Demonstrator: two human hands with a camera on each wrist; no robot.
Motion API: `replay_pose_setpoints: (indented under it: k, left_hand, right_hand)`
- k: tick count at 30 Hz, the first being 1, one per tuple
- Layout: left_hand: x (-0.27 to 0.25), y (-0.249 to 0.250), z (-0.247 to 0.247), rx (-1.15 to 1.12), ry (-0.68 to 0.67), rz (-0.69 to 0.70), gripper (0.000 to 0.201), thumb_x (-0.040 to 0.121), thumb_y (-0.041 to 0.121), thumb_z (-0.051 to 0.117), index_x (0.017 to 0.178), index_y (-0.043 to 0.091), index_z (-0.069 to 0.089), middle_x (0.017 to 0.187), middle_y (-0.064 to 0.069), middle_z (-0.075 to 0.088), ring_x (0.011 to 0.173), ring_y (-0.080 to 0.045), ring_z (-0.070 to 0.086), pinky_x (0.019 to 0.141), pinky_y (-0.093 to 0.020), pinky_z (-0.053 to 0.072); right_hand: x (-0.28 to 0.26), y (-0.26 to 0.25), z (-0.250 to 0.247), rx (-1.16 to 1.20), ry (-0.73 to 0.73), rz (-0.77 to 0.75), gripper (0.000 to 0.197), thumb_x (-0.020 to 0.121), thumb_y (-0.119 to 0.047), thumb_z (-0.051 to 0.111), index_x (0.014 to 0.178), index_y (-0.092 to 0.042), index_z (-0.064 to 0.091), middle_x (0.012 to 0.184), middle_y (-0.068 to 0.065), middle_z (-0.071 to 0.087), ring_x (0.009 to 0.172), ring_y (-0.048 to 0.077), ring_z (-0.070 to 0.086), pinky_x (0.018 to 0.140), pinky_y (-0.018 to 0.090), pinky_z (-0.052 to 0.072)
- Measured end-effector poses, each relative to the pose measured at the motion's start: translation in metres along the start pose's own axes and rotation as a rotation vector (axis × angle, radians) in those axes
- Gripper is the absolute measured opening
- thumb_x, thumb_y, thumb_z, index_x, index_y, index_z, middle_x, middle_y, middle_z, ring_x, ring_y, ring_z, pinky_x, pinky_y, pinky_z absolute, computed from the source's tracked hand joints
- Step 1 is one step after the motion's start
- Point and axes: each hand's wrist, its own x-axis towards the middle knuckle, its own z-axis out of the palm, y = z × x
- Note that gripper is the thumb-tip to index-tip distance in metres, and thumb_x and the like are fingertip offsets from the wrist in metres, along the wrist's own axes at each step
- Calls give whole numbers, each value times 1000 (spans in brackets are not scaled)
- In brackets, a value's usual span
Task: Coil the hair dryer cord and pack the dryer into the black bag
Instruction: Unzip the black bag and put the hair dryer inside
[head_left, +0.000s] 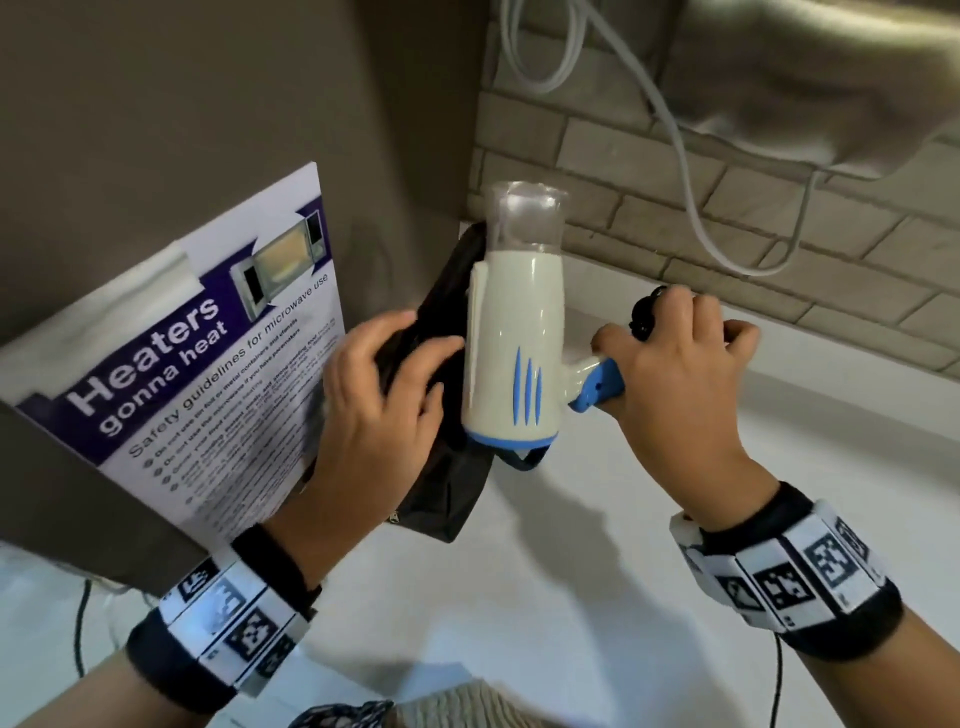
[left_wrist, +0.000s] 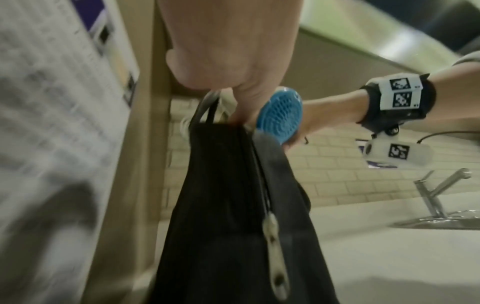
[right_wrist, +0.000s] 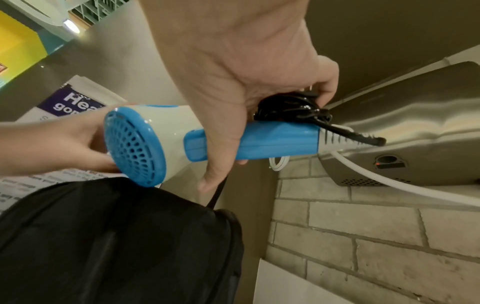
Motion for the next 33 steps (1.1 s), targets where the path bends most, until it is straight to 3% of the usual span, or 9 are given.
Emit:
replay_pose_setpoints:
  k: [6,8,10,14,18,20,23,27,33]
  left_hand:
    - [-10,-34,23,-329,-202,-563,48,89,37,53,125,11,37,113,-17,59,108,-29,59,92,-48,50]
    - [-6,-37,24,-225,-289,-599,29,92,51,34,94,24,45,72,1,58,73,-26,60,74,-49,52]
    - [-2,-41,24,-220,-283,-595,30,96,46,30,74,27,39,56,6,42,58,-24,49,66,-49,51]
    - [4,-40,22,-463,-212,-714,25,101,27,38,91,13,57,80,-1,62,80,-20,65,82,-42,55]
    - [-1,-37,23,-487,-354,-778,52,82,67,50,108,22,54,92,3,68,89,-12,65,86,-32,49]
    - [-2,-34,24,-493,-414,-722,42,85,53,56,85,10,53,67,-4,58,60,-5,50,66,-22,42]
    - [1,-34,26,-403,-420,-683,42,93,37,54,64,16,32,55,-2,35,52,-9,33,53,-27,32]
    - [3,-49,31,-489,-425,-871,46,78,61,47,73,15,44,66,-10,56,66,-26,56,73,-48,50]
    - [-2,-55,31,-763,-462,-1060,25,75,46,57,98,41,66,102,4,73,104,-20,66,99,-50,47]
  right_hand:
    - [31,-7,2,-40,70,45,26,63,-20,76,84,-20,61,95,11,46,88,26,30,76,44,32]
    - [42,-12,4,-39,109,18,27,62,-13,74,85,-18,61,98,14,47,90,27,29,79,47,34]
    - [51,-19,5,-29,137,-22,30,61,-6,71,87,-15,61,101,17,47,92,29,29,82,50,33]
    - [65,-34,11,-62,194,-67,33,59,1,65,87,-14,60,102,16,49,94,30,34,82,52,39]
    - [72,-33,14,-41,205,-77,34,59,-2,68,90,-14,62,104,17,49,96,31,35,83,54,39]
    - [72,-29,15,-34,220,-78,34,59,-1,68,91,-13,61,105,19,49,97,31,33,84,55,38]
    - [70,-27,20,-61,242,-95,35,60,1,67,90,-13,59,107,18,40,96,30,29,84,55,39]
    - [64,-31,27,-169,328,-230,25,69,-2,52,85,-19,60,103,11,31,91,28,31,87,51,38]
    - [48,-37,33,-172,277,-506,28,83,-2,33,100,-15,51,107,13,34,97,30,35,91,54,32]
